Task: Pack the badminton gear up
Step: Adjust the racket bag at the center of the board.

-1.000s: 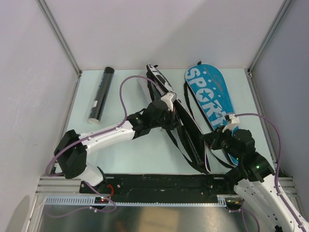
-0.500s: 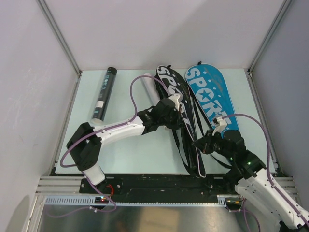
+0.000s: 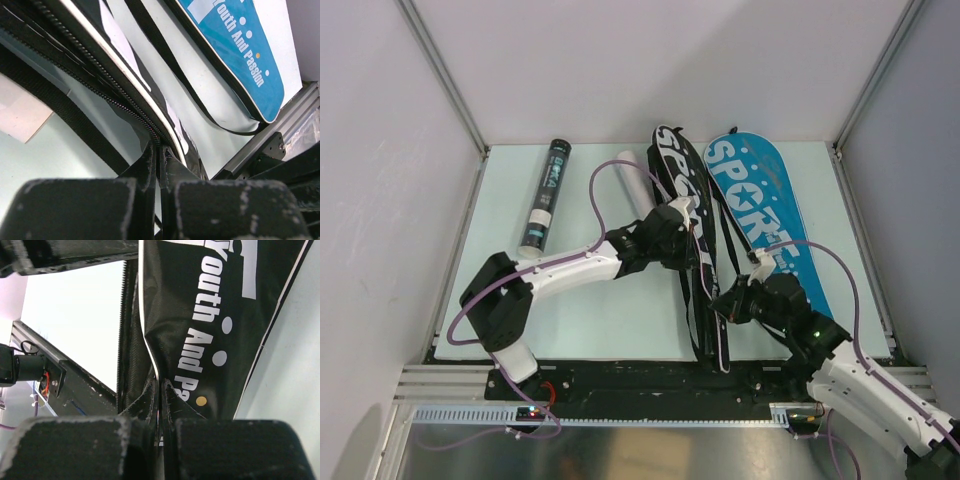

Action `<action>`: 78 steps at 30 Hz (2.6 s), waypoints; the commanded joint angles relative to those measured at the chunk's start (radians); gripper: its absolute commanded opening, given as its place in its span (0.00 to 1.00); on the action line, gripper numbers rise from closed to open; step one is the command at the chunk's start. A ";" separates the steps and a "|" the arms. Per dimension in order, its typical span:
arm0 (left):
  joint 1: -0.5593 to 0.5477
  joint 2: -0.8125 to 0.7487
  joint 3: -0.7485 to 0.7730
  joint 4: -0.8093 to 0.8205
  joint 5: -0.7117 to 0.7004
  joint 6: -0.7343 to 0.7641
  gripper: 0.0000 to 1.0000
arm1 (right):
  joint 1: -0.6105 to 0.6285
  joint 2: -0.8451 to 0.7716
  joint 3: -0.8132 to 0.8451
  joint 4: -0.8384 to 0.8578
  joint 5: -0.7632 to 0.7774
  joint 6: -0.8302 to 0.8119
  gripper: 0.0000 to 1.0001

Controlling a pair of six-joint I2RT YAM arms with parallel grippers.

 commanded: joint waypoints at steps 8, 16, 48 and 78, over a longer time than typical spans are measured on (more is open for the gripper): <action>-0.015 -0.064 -0.006 0.125 0.029 -0.067 0.00 | 0.031 0.008 -0.011 -0.037 0.211 0.068 0.04; -0.015 -0.088 -0.011 0.116 0.021 -0.074 0.00 | 0.035 0.014 -0.004 -0.094 0.294 0.054 0.00; -0.010 -0.097 -0.027 0.125 0.004 -0.067 0.00 | 0.310 0.120 0.158 0.040 0.505 -0.238 0.92; 0.195 -0.210 0.179 -0.088 0.099 0.194 0.64 | 0.466 0.121 0.167 -0.022 0.821 -0.237 0.00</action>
